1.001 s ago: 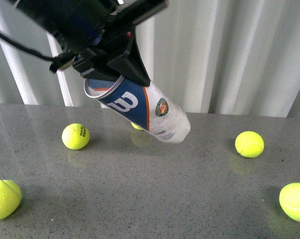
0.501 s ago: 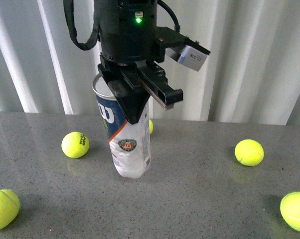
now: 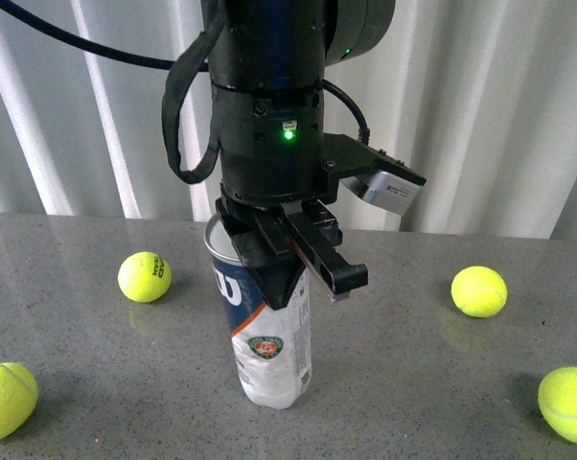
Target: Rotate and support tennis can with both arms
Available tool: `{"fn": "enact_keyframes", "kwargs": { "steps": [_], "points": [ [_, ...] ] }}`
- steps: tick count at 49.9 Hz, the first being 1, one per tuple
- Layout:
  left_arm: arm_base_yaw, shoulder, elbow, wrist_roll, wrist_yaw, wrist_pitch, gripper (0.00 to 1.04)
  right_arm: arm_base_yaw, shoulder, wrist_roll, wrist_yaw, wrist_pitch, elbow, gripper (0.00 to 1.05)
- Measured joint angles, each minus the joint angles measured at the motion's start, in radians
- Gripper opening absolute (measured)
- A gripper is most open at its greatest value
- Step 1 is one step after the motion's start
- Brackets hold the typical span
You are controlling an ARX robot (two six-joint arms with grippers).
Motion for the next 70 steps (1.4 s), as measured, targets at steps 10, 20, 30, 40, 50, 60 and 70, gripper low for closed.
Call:
{"fn": "enact_keyframes", "kwargs": {
  "steps": [10, 20, 30, 40, 50, 60, 70],
  "points": [
    [-0.010, -0.005, -0.028, -0.034, 0.053, 0.030, 0.14, 0.000, 0.000, 0.000, 0.000, 0.000, 0.000, 0.98],
    [-0.022, 0.000, 0.010, -0.093, 0.110, 0.011, 0.46, 0.000, 0.000, 0.000, 0.000, 0.000, 0.000, 0.98],
    [-0.027, 0.004, 0.150, -0.169, 0.189, 0.005, 0.78, 0.000, 0.000, 0.000, 0.000, 0.000, 0.000, 0.98],
    [-0.006, -0.033, 0.203, -0.306, 0.304, 0.068, 0.98, 0.000, 0.000, 0.000, 0.000, 0.000, 0.000, 0.98],
    [0.044, -0.217, -0.047, -0.606, 0.187, 0.401, 0.98, 0.000, 0.000, 0.000, 0.000, 0.000, 0.000, 0.98],
    [0.063, -0.262, -0.096, -0.722, 0.177, 0.444, 0.98, 0.000, 0.000, 0.000, 0.000, 0.000, 0.000, 0.98],
    [0.068, -0.497, -0.677, -0.655, -0.377, 1.317, 0.69, 0.000, 0.000, 0.000, 0.003, 0.000, 0.000, 0.98]
  ]
}}
